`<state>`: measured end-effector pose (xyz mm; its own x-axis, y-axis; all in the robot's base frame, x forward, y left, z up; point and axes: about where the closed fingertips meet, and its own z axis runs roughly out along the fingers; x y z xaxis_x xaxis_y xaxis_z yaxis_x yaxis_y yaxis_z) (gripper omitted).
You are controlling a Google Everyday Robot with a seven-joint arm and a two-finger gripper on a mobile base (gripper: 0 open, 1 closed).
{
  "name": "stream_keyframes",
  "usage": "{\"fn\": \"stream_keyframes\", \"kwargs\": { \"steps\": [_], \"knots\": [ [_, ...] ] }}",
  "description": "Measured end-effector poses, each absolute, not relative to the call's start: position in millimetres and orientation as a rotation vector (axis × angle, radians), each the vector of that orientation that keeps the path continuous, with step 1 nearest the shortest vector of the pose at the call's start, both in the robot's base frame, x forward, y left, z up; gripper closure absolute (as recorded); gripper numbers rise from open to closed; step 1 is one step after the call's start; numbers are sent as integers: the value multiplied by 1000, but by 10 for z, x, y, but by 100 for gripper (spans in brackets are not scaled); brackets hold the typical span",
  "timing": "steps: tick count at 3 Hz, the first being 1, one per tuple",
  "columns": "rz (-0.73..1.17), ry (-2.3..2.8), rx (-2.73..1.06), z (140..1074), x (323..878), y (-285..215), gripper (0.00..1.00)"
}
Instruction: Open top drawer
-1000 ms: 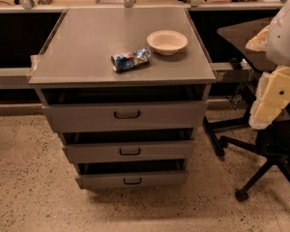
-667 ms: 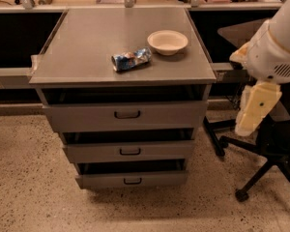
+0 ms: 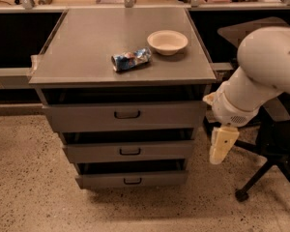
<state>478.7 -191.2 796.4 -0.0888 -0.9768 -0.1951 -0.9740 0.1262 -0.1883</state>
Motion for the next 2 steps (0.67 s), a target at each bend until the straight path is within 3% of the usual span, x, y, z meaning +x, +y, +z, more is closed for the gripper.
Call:
{"fn": "stream_keyframes", "kwargs": {
  "steps": [2],
  "knots": [
    [14, 2064, -1968, 7872, 4725, -1815, 0]
  ]
}}
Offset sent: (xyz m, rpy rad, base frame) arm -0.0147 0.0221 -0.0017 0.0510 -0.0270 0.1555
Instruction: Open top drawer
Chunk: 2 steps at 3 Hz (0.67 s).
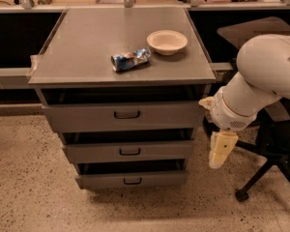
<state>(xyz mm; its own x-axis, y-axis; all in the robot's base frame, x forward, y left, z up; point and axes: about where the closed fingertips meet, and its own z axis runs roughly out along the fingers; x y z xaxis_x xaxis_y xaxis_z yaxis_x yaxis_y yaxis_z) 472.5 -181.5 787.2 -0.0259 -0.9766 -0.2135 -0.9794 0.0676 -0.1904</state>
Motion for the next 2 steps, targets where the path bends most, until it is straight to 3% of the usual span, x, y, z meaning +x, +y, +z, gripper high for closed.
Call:
{"fn": "stream_keyframes", "kwargs": {
  "steps": [2],
  "knots": [
    [-43, 1764, -2136, 7231, 5285, -1333, 0]
  ]
}}
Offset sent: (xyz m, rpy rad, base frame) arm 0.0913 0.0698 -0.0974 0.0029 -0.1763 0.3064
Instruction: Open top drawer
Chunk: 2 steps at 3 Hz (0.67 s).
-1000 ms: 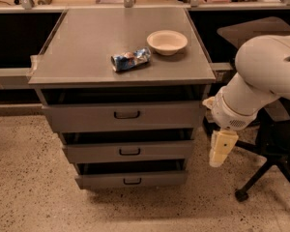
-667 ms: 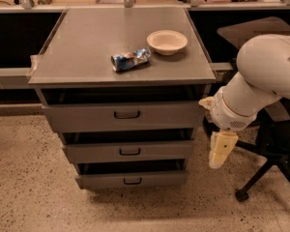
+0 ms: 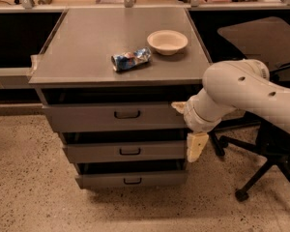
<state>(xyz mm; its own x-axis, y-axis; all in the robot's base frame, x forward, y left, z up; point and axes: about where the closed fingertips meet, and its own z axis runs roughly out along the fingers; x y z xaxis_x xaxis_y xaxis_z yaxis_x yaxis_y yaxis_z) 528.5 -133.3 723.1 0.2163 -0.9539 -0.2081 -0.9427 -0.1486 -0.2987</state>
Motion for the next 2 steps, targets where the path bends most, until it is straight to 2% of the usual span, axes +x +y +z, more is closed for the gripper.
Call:
{"fn": "stream_keyframes", "kwargs": {
  "steps": [2],
  "knots": [
    [-74, 1743, -2132, 6874, 6014, -1149, 0]
  ]
}}
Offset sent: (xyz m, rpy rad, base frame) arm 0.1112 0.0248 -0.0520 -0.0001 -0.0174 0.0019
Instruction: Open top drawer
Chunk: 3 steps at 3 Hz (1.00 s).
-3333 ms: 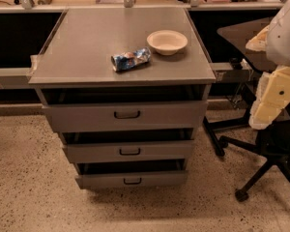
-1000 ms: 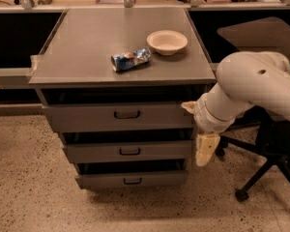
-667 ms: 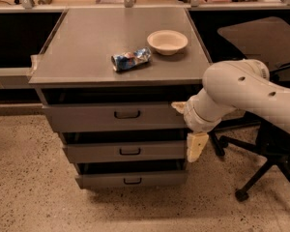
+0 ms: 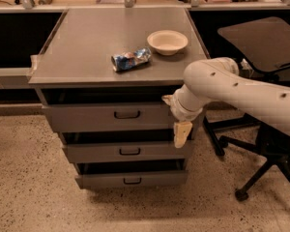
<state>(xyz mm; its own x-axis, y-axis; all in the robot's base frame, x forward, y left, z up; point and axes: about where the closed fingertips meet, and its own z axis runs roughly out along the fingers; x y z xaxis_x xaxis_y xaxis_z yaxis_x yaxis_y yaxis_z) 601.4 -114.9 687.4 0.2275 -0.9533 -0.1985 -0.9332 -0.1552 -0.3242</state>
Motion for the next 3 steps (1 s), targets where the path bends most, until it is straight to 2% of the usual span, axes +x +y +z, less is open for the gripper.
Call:
{"fn": "stream_keyframes", "kwargs": {
  "steps": [1, 2, 3],
  "knots": [
    [-58, 1764, -2133, 6740, 6264, -1106, 0],
    [-40, 1808, -2127, 6630, 6442, -1116, 11],
    [-9, 1848, -2125, 6575, 6429, -1126, 27]
  ]
}}
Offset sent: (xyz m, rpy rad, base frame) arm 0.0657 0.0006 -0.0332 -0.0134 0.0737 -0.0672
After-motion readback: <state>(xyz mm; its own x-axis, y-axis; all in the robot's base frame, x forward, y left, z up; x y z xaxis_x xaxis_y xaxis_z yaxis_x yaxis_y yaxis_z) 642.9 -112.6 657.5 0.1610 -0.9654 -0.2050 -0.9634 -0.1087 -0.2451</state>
